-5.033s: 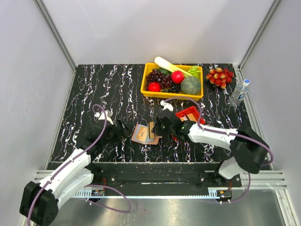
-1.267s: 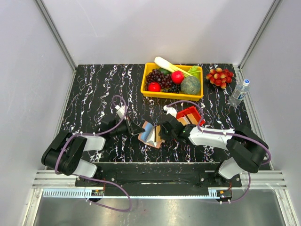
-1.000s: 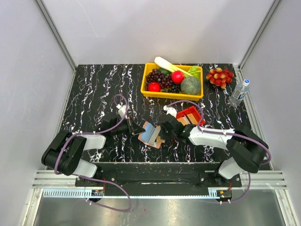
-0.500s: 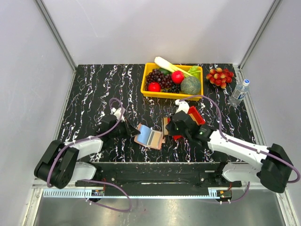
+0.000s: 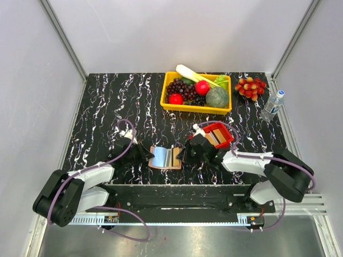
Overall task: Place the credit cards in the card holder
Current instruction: Insert the credit card into the card holder.
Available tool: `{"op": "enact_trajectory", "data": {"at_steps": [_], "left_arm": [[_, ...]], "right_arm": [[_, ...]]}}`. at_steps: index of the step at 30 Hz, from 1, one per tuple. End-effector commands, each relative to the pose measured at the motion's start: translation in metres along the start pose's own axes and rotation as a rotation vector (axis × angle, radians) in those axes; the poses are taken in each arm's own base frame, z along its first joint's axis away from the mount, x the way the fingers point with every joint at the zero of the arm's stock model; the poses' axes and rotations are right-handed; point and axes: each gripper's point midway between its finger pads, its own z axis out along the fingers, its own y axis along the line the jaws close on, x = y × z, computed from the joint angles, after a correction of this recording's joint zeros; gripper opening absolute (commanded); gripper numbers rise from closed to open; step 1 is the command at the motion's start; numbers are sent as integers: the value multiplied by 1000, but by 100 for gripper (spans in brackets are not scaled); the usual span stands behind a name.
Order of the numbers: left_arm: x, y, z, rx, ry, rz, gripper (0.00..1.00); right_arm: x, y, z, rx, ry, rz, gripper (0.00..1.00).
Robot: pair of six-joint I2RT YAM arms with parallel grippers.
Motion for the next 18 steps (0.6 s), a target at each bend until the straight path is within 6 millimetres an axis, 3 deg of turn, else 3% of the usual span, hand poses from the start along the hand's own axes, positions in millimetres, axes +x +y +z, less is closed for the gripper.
{"op": "enact_trajectory", "data": {"at_steps": [1, 7, 13, 18], "left_arm": [[13, 24, -1, -84, 4, -35, 10], [20, 31, -1, -99, 17, -34, 28], [20, 31, -2, -99, 15, -30, 34], [16, 27, -5, -81, -8, -32, 47]], "right_arm": [[-8, 38, 9, -175, -15, 75, 0], [-2, 38, 17, -200, 3, 104, 0], [9, 22, 25, -137, 30, 140, 0], [12, 13, 26, -109, 29, 145, 0]]}}
